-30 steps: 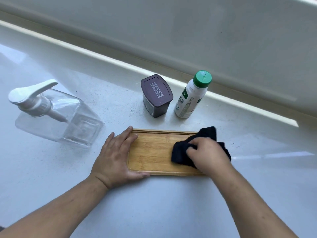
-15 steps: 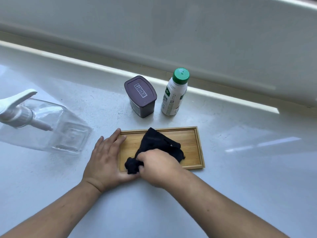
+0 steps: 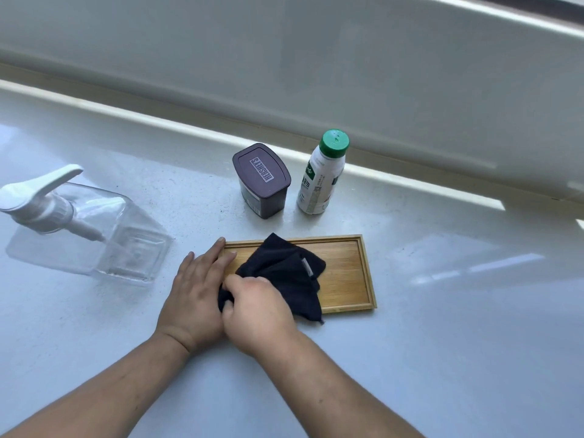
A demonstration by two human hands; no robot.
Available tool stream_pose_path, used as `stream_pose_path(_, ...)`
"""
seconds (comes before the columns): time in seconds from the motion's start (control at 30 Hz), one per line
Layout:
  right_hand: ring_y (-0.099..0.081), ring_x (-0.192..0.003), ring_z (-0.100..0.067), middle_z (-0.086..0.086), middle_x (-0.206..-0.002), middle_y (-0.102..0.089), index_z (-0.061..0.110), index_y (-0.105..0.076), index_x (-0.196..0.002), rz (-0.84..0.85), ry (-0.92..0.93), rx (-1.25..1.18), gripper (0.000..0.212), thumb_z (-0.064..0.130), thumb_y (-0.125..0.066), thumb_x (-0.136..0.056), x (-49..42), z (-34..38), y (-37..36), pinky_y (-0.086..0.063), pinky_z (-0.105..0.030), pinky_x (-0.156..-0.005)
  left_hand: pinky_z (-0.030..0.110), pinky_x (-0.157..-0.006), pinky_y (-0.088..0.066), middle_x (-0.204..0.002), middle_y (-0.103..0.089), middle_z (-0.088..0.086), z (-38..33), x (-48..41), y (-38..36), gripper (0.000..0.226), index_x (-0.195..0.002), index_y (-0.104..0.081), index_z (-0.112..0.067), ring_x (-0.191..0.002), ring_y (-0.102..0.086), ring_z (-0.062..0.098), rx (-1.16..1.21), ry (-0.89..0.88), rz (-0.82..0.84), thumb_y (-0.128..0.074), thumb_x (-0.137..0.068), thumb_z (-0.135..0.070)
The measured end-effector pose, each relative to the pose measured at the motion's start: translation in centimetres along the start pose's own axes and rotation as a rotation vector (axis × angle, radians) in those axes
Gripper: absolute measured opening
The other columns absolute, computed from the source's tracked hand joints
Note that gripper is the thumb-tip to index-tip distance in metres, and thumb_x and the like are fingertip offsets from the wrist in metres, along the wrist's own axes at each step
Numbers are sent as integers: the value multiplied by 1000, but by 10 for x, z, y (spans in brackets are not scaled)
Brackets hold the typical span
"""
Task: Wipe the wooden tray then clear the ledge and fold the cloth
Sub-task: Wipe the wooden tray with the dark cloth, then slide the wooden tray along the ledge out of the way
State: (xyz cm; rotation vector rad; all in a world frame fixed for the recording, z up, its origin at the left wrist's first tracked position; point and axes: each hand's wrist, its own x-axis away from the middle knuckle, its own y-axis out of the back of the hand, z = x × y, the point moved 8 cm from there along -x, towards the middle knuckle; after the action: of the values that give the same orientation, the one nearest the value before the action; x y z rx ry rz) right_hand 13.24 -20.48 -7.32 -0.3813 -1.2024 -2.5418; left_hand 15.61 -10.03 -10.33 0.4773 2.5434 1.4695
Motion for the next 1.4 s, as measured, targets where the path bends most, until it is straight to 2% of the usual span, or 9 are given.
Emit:
stream_pose_path(0.2,-65,-92,-21,7,-99,-73,34,-69,-112,21,-280,165,28,26,-55,-90,17,-78,61,-41,-31,-60,52,-129,-14,-171,-27,-2,1,1,-2,125,-152,-44,-21,-152,-31,21,-33,13,25,-65,-55,-98)
stream_pose_path(0.43,-54,-52,-1,18,-60,-62,40,-68,-79,123,-443,-162,12,31,-65,-85,107,-114,90,-38,-14,-47,51,-129,-11,-171,-26,-1,2,3,0,122,-152,-43,-20,-149,-37,24,-29,23,100,-55,-62,-100)
stream_pose_path(0.6,-71,-93,5,30,-89,-72,52,-75,-97,552,-365,-104,18,46,-65,-83,173,-84,23,-47,-10,-79,49,-129,-14,-169,-33,3,-1,0,15,99,-149,-53,-14,-149,-41,22,94,39,74,-56,-77,-81)
stream_pose_path(0.67,-69,-94,9,31,-97,-75,51,-76,-102,426,-415,-184,23,51,-65,-82,160,-95,35,-50,-12,-80,47,-129,-15,-168,-36,0,5,-2,19,89,-148,-53,-18,-151,-38,19,215,125,86,-58,-81,-75)
stream_pose_path(0.8,-60,-112,-7,18,-128,-61,43,-58,-134,-342,-592,-293,37,44,-60,-97,117,-139,127,-48,-26,-88,40,-97,-47,-136,-66,0,9,-1,33,59,-136,-59,-30,-127,-55,22,311,406,54,-67,-87,-60)
stream_pose_path(0.87,-53,-119,-18,5,-138,-51,35,-42,-152,-368,-709,-525,53,49,-54,-102,96,-154,131,-45,-34,-97,36,-77,-45,-109,-64,-6,5,5,33,54,-131,-59,-33,-101,-59,16,344,520,108,-67,-85,-61)
stream_pose_path(0.97,-50,-121,-22,3,-139,-49,35,-40,-155,-316,-727,-698,59,59,-45,-102,72,-151,125,-45,-42,-106,28,-66,-43,-111,-57,-7,-10,7,22,56,-128,-53,-40,-86,-55,1,506,624,247,-67,-77,-58)
stream_pose_path(1.2,-52,-125,-19,5,-139,-56,35,-54,-134,-390,-609,-825,43,60,-37,-103,89,-156,147,-40,-43,-112,53,-108,-46,-122,-66,-4,-43,-6,36,46,-110,-64,-37,-119,-57,23,909,773,176,-65,-66,-49)
stream_pose_path(1.4,-59,-125,-21,3,-133,-63,34,-59,-135,-521,-538,-902,50,65,-41,-100,150,-213,214,-43,-51,-115,55,-112,-43,-120,-67,-5,-143,-24,24,45,-110,-67,-33,-122,-56,17,946,670,245,-67,-66,-44)
